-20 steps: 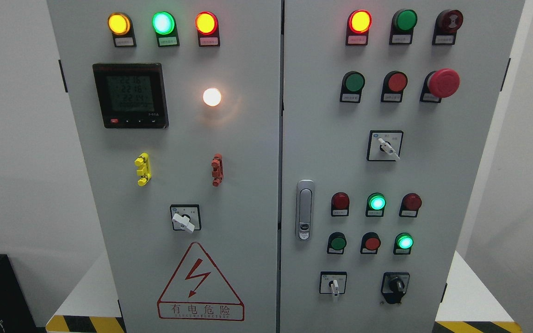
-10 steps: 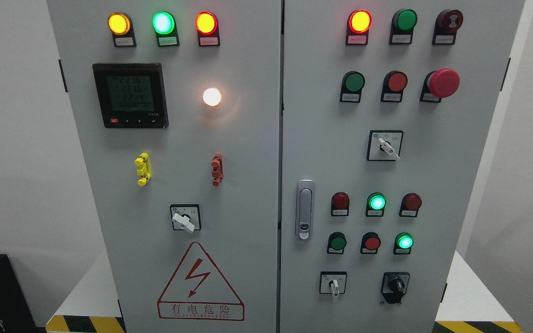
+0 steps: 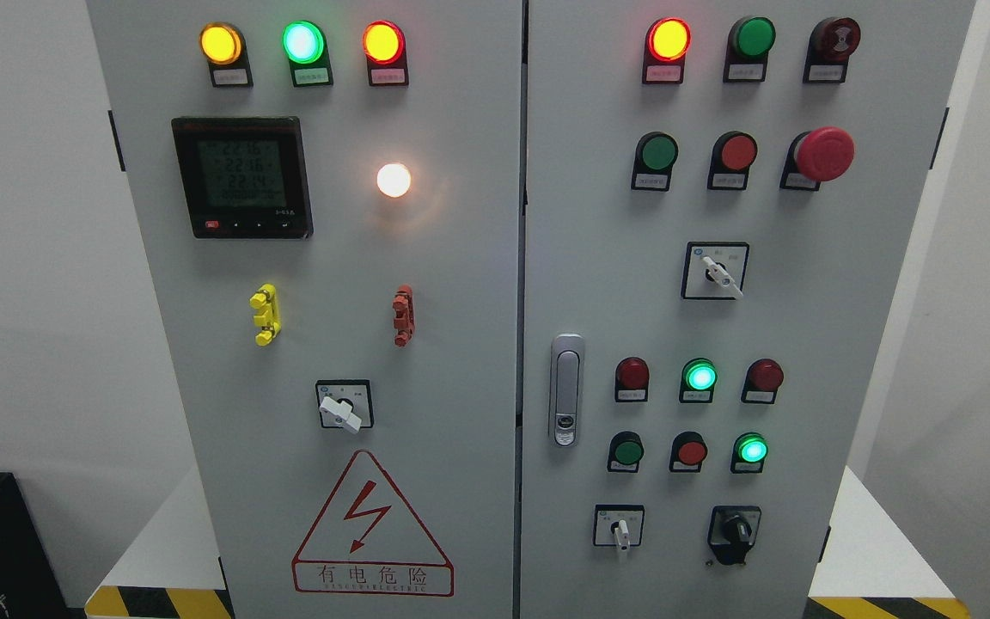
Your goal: Flip black knob to close circuit
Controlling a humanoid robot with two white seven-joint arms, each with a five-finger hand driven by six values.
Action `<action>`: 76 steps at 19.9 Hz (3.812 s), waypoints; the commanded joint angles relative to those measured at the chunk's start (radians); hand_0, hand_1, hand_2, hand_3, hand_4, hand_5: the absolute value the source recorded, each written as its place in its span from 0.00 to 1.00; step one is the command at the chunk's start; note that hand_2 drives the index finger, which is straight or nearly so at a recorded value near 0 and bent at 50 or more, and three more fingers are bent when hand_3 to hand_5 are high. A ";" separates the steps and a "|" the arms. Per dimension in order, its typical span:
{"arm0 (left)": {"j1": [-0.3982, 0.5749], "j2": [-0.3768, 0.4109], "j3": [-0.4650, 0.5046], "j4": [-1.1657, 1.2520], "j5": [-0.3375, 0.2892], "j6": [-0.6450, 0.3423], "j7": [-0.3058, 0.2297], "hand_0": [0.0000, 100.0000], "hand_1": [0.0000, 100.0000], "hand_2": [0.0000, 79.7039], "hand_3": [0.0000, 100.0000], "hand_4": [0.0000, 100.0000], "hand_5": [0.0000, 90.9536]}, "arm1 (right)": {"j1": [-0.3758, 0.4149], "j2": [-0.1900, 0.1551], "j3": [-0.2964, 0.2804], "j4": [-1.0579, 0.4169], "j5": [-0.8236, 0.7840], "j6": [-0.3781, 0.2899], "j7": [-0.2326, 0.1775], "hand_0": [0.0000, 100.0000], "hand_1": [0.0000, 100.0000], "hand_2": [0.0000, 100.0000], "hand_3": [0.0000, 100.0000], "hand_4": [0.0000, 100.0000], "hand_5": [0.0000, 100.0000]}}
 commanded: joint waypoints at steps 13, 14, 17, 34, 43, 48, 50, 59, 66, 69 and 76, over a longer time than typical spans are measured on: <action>0.000 0.000 -0.020 0.021 -0.021 0.001 0.001 0.00 0.00 0.00 0.00 0.00 0.00 | -0.135 0.050 -0.012 -0.172 0.275 0.125 0.038 0.00 0.02 0.78 0.95 0.76 0.75; 0.000 0.000 -0.020 0.021 -0.021 0.001 0.001 0.00 0.00 0.00 0.00 0.00 0.00 | -0.140 0.050 -0.008 -0.169 0.285 0.132 0.041 0.00 0.03 0.78 0.95 0.76 0.75; 0.000 0.000 -0.020 0.021 -0.021 0.001 0.001 0.00 0.00 0.00 0.00 0.00 0.00 | -0.153 0.050 -0.004 -0.152 0.303 0.150 0.041 0.00 0.05 0.78 0.94 0.76 0.75; 0.000 0.000 -0.020 0.021 -0.021 0.001 0.001 0.00 0.00 0.00 0.00 0.00 0.00 | -0.225 0.055 0.048 -0.103 0.360 0.199 0.064 0.00 0.07 0.77 0.94 0.75 0.75; 0.000 0.000 -0.020 0.021 -0.020 0.001 0.001 0.00 0.00 0.00 0.00 0.00 0.00 | -0.256 0.055 0.048 -0.063 0.384 0.210 0.069 0.00 0.08 0.77 0.94 0.75 0.75; 0.000 0.000 -0.020 0.021 -0.021 0.001 0.001 0.00 0.00 0.00 0.00 0.00 0.00 | -0.270 0.055 0.048 -0.045 0.386 0.214 0.069 0.00 0.08 0.77 0.94 0.75 0.75; 0.000 0.000 -0.020 0.021 -0.021 0.001 0.001 0.00 0.00 0.00 0.00 0.00 0.00 | -0.278 0.055 0.047 -0.041 0.386 0.216 0.069 0.00 0.09 0.77 0.94 0.75 0.75; 0.000 0.000 -0.020 0.021 -0.021 0.001 0.001 0.00 0.00 0.00 0.00 0.00 0.00 | -0.282 0.056 0.031 -0.051 0.386 0.214 0.081 0.00 0.09 0.77 0.94 0.76 0.75; 0.000 0.000 -0.020 0.021 -0.021 0.001 0.001 0.00 0.00 0.00 0.00 0.00 0.00 | -0.282 0.058 0.022 -0.054 0.384 0.214 0.082 0.00 0.09 0.77 0.94 0.76 0.75; 0.000 0.000 -0.020 0.021 -0.021 0.001 0.001 0.00 0.00 0.00 0.00 0.00 0.00 | -0.281 0.058 0.018 -0.063 0.383 0.214 0.098 0.00 0.09 0.77 0.94 0.76 0.75; 0.000 0.000 -0.021 0.021 -0.021 0.001 0.001 0.00 0.00 0.00 0.00 0.00 0.00 | -0.282 0.058 0.001 -0.066 0.378 0.211 0.101 0.00 0.09 0.77 0.94 0.76 0.75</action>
